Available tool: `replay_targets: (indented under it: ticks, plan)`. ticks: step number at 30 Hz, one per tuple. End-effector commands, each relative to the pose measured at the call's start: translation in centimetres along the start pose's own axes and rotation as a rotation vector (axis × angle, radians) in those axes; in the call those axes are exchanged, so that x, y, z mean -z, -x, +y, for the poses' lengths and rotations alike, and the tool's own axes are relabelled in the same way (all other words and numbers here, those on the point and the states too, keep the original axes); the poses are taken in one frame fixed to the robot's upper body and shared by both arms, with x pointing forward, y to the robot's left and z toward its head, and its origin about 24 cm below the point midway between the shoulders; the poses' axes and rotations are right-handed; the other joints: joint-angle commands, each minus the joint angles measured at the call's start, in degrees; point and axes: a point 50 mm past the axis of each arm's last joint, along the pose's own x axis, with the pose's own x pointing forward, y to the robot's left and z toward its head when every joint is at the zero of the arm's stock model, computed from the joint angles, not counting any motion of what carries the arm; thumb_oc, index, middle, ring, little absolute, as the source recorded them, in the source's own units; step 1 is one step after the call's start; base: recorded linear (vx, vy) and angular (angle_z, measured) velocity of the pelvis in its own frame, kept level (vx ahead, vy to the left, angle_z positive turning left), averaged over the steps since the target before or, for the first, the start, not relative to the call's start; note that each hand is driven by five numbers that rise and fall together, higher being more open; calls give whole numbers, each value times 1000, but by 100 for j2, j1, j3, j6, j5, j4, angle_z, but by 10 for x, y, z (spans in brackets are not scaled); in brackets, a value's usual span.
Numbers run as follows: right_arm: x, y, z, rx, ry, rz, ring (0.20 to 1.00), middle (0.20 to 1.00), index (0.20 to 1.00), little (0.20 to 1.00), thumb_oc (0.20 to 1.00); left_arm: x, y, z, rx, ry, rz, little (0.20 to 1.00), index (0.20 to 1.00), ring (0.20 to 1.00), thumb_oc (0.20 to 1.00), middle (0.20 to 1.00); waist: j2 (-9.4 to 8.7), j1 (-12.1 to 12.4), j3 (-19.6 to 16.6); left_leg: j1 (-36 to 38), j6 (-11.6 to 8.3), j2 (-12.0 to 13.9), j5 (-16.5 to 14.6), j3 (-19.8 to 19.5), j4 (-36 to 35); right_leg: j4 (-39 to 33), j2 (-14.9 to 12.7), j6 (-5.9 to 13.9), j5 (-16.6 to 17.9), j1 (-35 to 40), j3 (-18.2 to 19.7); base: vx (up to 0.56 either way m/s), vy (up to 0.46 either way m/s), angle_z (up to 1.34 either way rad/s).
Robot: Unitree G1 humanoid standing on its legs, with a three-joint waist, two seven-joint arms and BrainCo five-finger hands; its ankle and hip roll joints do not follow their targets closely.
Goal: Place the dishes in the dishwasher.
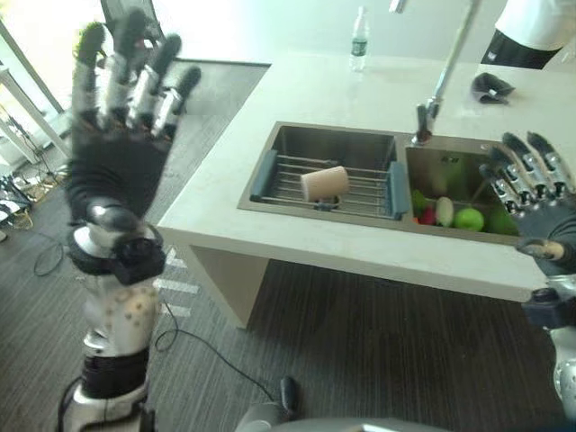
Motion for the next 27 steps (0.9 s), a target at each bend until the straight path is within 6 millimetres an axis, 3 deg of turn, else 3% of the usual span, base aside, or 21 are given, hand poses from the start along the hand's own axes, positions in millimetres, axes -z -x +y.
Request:
replay_targets:
  ticks: [1, 4, 5, 6, 8, 13, 17, 20, 22, 23, 24, 27]
  plan:
    - [5, -6, -11, 35, -4, -37, 1000, 1000, 1000, 1000, 1000, -10, 22, -1, -78, -52, 26, 1000, 1000, 1000, 1000, 1000, 53, 181, -435, 291, -517, 544, -14, -223, -281, -1024, 379, -355, 684, 20, -665, 129, 209, -34]
    - [10, -16, -1, 7, -6, -29, 1000, 1000, 1000, 1000, 1000, -14, 21, 2, -157, -221, 69, 1000, 1000, 1000, 1000, 1000, 91, 300, -483, 380, -576, 562, -226, 159, -281, -2269, 378, -356, 787, -95, -1356, 117, 87, -28]
    - [12, -20, 2, -4, -15, -29, 1000, 1000, 1000, 1000, 1000, -10, 20, 3, -183, -246, 97, 1000, 1000, 1000, 1000, 1000, 96, 334, -485, 408, -603, 585, -270, 268, -281, -2499, 340, -320, 921, -102, -1524, 34, -153, -59]
    - [17, -34, 7, -12, -25, -30, 1000, 1000, 1000, 1000, 1000, 0, 16, 5, -252, -298, 152, 1000, 1000, 1000, 1000, 1000, 79, 362, -471, 492, -612, 616, -386, 460, -281, -2813, 291, -230, 1306, -202, -1618, 38, -168, -48]
    - [20, -35, 7, -5, -2, -19, 1000, 1000, 1000, 1000, 1000, 8, 18, 8, -308, -323, 192, 1000, 1000, 1000, 1000, 1000, 70, 305, -466, 506, -576, 618, -419, 426, -281, -2839, 345, -235, 1279, -262, -1377, 56, -193, -39]
    - [24, -32, 2, 12, 39, 40, 1000, 1000, 1000, 1000, 1000, 21, 30, 12, -384, -399, 300, 1000, 1000, 1000, 1000, 1000, 7, 259, -559, 530, -655, 886, -379, 762, -281, -2875, 506, -261, 959, -113, -1534, 64, -275, -1]
    - [24, -31, 0, -2, 48, 81, 1000, 1000, 1000, 1000, 1000, 28, 36, 12, -403, -460, 371, 1000, 1000, 1000, 1000, 1000, -2, 161, -517, 672, -822, 1074, -184, 880, -252, -2875, 868, -502, 713, -28, -1312, 77, -320, 0]
    - [22, -33, -4, -9, 75, 93, 1000, 1000, 1000, 1000, 1000, 29, 38, 9, -396, -496, 367, 1000, 1000, 1000, 1000, 1000, -87, 226, -298, 192, -966, 1086, -161, 667, 1057, -2875, 909, -676, 691, 51, -1184, 15, -195, 5]
    - [21, -36, -6, -7, 86, 89, 1000, 1000, 1000, 1000, 1000, 27, 40, 6, -383, -569, 373, 1000, 1000, 1000, 1000, 1000, -11, 234, -251, 146, -1042, 1240, -13, 573, 404, -2875, 947, -632, 653, 81, -1111, 79, 94, -18]
    - [23, -36, -5, -11, 85, 89, 1000, 1000, 1000, 1000, 1000, 28, 40, 6, -385, -622, 377, 1000, 1000, 1000, 1000, 1000, 32, 250, -233, 144, -1108, 1352, 231, 516, 108, -2875, 959, -632, 613, 150, -1057, 167, 235, -43]
    - [24, -37, -6, -9, 82, 86, 1000, 1000, 1000, 1000, 1000, 29, 35, 9, -370, -744, 371, 1000, 1000, 1000, 1000, 1000, 59, 223, -241, 179, -1085, 1368, 265, 472, -58, -2875, 855, -556, 558, 209, -1065, 182, 267, -36]
    - [23, -26, -11, 3, 66, 105, 1000, 1000, 1000, 1000, 1000, 22, 29, 18, -330, -877, 387, 1000, 1000, 1000, 1000, 1000, 162, 120, -397, 329, -1102, 1330, 94, 463, -281, -2875, 661, -399, 587, 208, -1239, 145, 230, -24]
